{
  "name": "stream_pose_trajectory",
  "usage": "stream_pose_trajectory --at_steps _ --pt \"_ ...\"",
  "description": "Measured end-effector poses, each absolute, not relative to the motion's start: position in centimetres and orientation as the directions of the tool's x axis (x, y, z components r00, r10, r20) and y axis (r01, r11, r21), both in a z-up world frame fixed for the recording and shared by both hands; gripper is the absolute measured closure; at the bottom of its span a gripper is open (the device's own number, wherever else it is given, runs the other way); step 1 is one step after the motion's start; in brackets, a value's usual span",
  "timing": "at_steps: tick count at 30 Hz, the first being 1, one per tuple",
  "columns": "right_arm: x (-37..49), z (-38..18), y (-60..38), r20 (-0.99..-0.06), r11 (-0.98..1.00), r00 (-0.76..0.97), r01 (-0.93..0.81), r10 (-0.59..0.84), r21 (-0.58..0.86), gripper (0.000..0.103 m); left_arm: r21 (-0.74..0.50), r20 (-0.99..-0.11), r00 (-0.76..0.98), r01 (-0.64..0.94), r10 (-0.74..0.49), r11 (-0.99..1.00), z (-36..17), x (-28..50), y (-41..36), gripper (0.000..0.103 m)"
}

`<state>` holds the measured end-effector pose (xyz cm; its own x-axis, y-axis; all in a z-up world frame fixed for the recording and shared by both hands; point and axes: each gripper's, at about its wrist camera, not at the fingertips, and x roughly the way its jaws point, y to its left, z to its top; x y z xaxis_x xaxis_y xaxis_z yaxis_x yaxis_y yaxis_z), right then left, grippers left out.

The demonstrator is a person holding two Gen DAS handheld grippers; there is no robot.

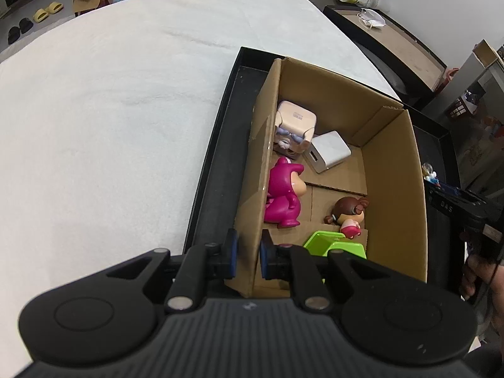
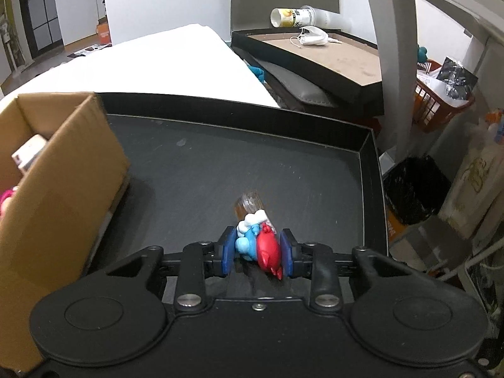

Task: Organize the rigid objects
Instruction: 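Move the right gripper to the blue-red figurine and close on it, then carry the blue-red figurine with the right gripper into the box and release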

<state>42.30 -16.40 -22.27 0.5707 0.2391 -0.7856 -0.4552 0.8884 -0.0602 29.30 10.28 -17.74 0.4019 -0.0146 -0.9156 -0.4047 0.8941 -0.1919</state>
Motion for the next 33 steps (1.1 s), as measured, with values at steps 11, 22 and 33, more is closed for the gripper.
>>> stream_pose_trajectory --at_steps 11,22,33 --pt "40.0 -20.2 -17.0 -0.807 0.907 0.541 -0.421 0.237 -0.016 0.075 -0.196 -0.913 0.407 -0.389 -0.023 0.9 -17.6 29.2 10.2 0.09" --pt "38.0 -17.8 -17.2 -0.802 0.91 0.544 -0.415 0.247 -0.001 0.076 -0.208 -0.908 0.418 -0.376 -0.035 0.903 -17.6 29.0 10.3 0.09" --pt "37.0 -14.7 -15.4 -0.779 0.901 0.565 -0.433 0.273 0.001 0.075 -0.223 -0.902 0.429 -0.367 -0.049 0.903 -17.8 28.8 10.5 0.09"
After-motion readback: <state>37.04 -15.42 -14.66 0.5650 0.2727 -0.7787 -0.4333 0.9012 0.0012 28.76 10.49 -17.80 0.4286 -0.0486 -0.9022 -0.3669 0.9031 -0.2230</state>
